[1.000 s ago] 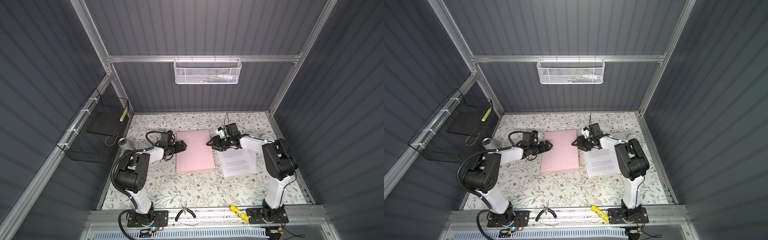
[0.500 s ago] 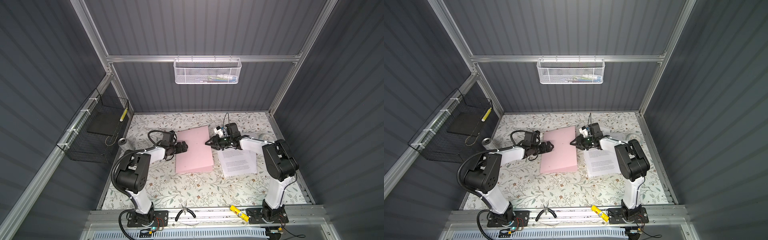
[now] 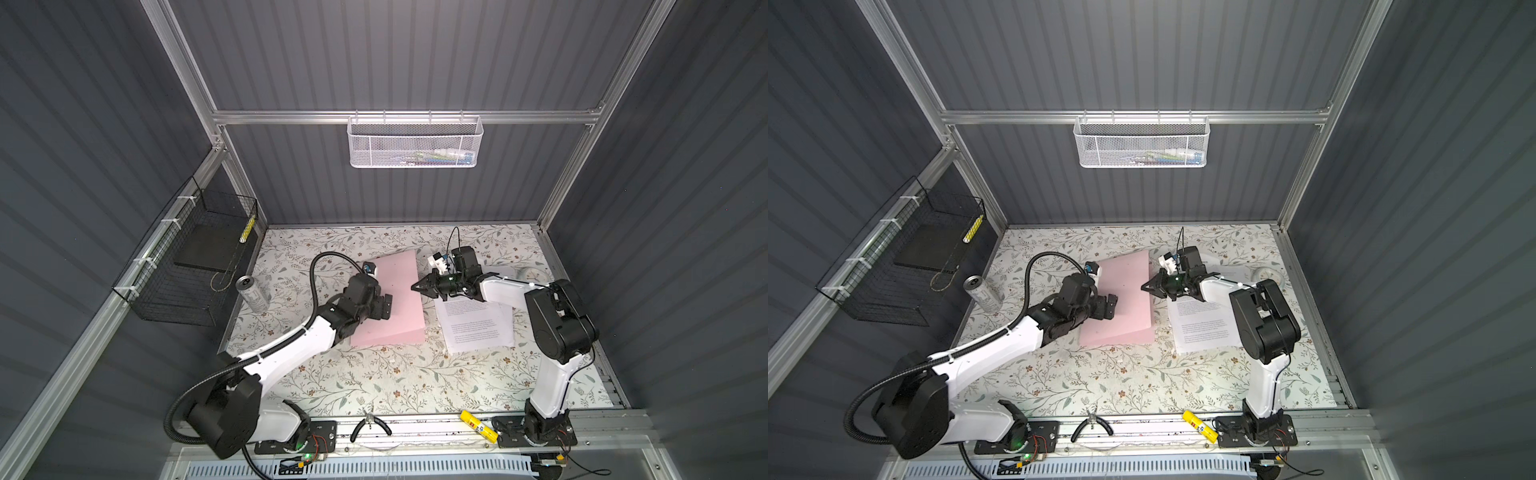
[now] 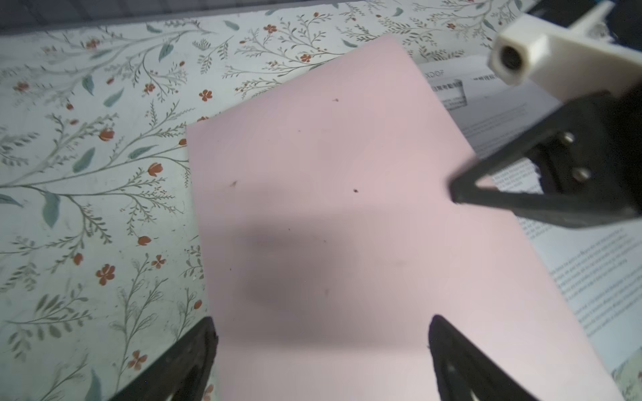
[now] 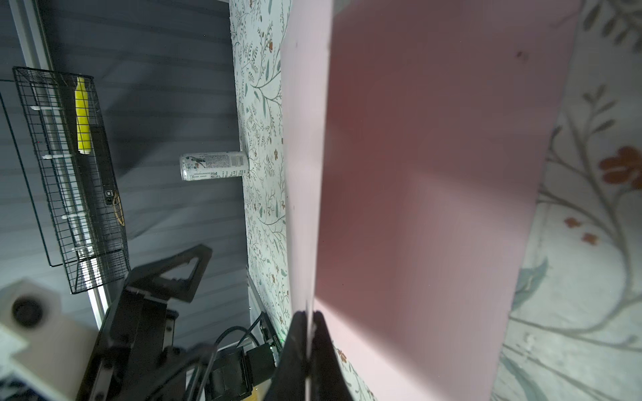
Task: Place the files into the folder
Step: 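Lift pink folder cover with right gripper while left gripper holds folder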
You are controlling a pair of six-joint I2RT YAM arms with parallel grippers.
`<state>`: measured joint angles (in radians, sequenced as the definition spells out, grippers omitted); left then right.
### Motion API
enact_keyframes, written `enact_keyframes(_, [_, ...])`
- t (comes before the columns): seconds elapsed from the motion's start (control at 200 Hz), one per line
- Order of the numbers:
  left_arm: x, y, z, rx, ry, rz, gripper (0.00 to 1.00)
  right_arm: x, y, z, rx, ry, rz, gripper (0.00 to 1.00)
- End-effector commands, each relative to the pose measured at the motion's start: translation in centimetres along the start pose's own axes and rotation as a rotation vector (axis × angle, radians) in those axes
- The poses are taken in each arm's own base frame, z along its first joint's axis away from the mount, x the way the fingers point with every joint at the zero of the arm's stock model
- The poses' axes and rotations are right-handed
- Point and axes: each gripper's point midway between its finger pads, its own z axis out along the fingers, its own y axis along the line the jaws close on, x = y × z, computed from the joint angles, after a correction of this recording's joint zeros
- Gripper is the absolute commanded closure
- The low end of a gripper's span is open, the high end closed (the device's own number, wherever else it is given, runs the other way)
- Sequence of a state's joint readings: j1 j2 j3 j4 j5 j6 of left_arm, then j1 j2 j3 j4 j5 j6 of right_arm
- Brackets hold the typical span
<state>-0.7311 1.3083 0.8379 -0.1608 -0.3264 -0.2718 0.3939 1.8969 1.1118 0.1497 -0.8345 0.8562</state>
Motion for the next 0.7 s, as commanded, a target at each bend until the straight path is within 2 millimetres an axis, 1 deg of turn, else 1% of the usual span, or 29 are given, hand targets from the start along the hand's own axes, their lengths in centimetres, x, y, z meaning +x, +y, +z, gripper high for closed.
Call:
enact_keyframes(0.0, [1.9, 1.8, -2.5, -0.196, -0.005, 0.147, 0.05, 0.2, 1.8, -0.9, -0.029, -0.017, 0.024, 1.0])
enact_keyframes(0.085, [2.2, 0.1, -4.4, -0.197, -0.052, 0.203, 0.05, 0.4, 2.0, -1.1, -0.023, -0.012, 0.071, 1.0])
enact_keyframes(0.2, [2.8, -2.9, -6.5, -0.18, -0.1, 0.305, 0.05, 1.1, 2.2, -1.2, 0.021, -0.004, 0.11, 1.0])
enact_keyframes(0.265, [3.3, -4.3, -7.2, -0.17, -0.104, 0.34, 0.05, 1.4, 2.0, -1.4, 0.07, -0.015, 0.126, 1.0])
enact_keyframes(0.355, [3.9, -6.3, -8.0, -0.12, -0.114, 0.361, 0.05, 1.7, 2.5, -1.6, 0.097, -0.024, 0.119, 1.0])
enact_keyframes(0.435, [4.1, -7.4, -8.5, -0.069, -0.118, 0.353, 0.05, 1.9, 2.9, -1.6, 0.114, -0.04, 0.107, 1.0])
enact_keyframes(0.535, [4.2, -8.3, -8.7, -0.012, -0.122, 0.342, 0.05, 2.0, 3.3, -1.5, 0.11, -0.044, 0.109, 1.0])
enact_keyframes(0.696, [4.6, -9.2, -8.1, 0.004, -0.098, 0.363, 0.06, 2.1, 3.9, -1.5, 0.111, -0.055, 0.105, 1.0])
